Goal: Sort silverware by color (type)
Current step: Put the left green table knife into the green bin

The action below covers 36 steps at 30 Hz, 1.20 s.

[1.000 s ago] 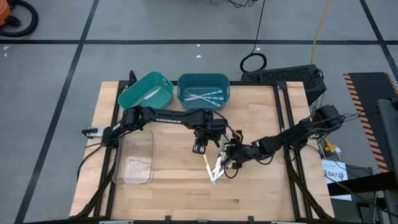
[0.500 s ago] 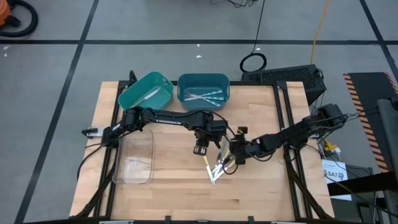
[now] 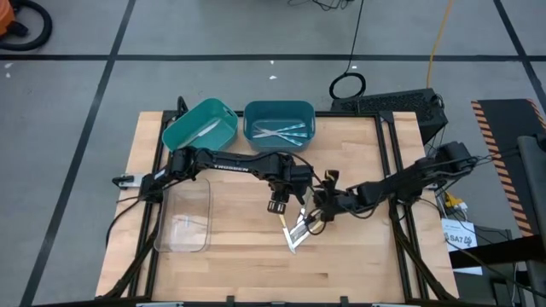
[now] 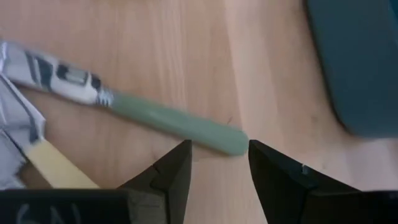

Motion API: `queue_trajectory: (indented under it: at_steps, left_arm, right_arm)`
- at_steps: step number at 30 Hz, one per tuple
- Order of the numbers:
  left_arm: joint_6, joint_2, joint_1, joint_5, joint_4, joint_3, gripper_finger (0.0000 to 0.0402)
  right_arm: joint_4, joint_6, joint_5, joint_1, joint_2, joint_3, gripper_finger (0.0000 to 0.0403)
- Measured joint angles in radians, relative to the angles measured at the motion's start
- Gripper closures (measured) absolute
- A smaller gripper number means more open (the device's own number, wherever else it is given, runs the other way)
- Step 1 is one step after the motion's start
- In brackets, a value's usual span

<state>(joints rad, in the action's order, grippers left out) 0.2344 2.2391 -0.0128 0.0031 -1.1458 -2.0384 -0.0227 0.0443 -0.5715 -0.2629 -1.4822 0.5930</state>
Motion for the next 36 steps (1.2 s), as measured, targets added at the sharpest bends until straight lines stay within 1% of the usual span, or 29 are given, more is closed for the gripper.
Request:
queue_trajectory:
  at_steps: [3,5,8,10,13,15,17,20,23,27,30,33,36]
  left_arm:
    - [0.000,0.000,0.000,0.000,0.000,0.000,0.0261]
    - [-0.003,0.000,0.000,0.000,0.001,0.000,0.0261]
    - [-0.004,0.000,0.002,-0.001,0.020,0.000,0.0261]
    - [-0.004,0.000,0.001,0.000,0.032,0.000,0.0261]
    - [-0.004,0.000,-0.001,0.000,0.040,0.000,0.0261]
    - [-0.004,0.000,-0.002,0.000,0.034,0.000,0.0261]
    - [-0.007,0.000,-0.003,-0.001,0.023,0.000,0.0261]
    - [0.000,0.000,-0.003,0.000,0.011,0.000,0.0261]
    - [0.023,0.000,-0.001,0.000,0.003,0.000,0.0261]
    - [0.084,0.000,0.006,-0.001,0.004,0.000,0.0261]
    - [0.157,0.000,0.007,-0.004,0.028,0.000,0.0261]
    - [0.249,0.000,-0.002,-0.004,0.058,0.000,0.0261]
    - [0.349,0.015,-0.006,-0.004,0.093,-0.002,0.0261]
  right_arm:
    - [0.006,-0.006,0.000,0.014,-0.047,0.000,0.0250]
    - [0.059,-0.023,-0.004,0.030,-0.080,0.000,0.0250]
    - [0.187,-0.073,-0.003,0.057,-0.146,0.000,0.0250]
    - [0.322,-0.111,0.003,0.069,-0.200,0.000,0.0250]
    - [0.495,-0.150,0.066,0.074,-0.272,0.003,0.0250]
    - [0.551,-0.151,0.077,0.073,-0.299,0.003,0.0250]
    - [0.568,-0.155,0.079,0.070,-0.306,0.003,0.0250]
    - [0.547,-0.168,0.089,0.056,-0.289,0.002,0.0250]
    - [0.482,-0.180,0.188,0.038,-0.237,0.001,0.0250]
    - [0.314,-0.111,0.272,0.024,-0.142,0.002,0.0250]
    - [0.169,-0.048,0.321,0.017,-0.073,0.002,0.0250]
    - [0.060,-0.008,0.386,0.000,-0.006,0.002,0.0250]
    - [0.001,0.007,0.391,-0.020,0.053,0.001,0.0250]
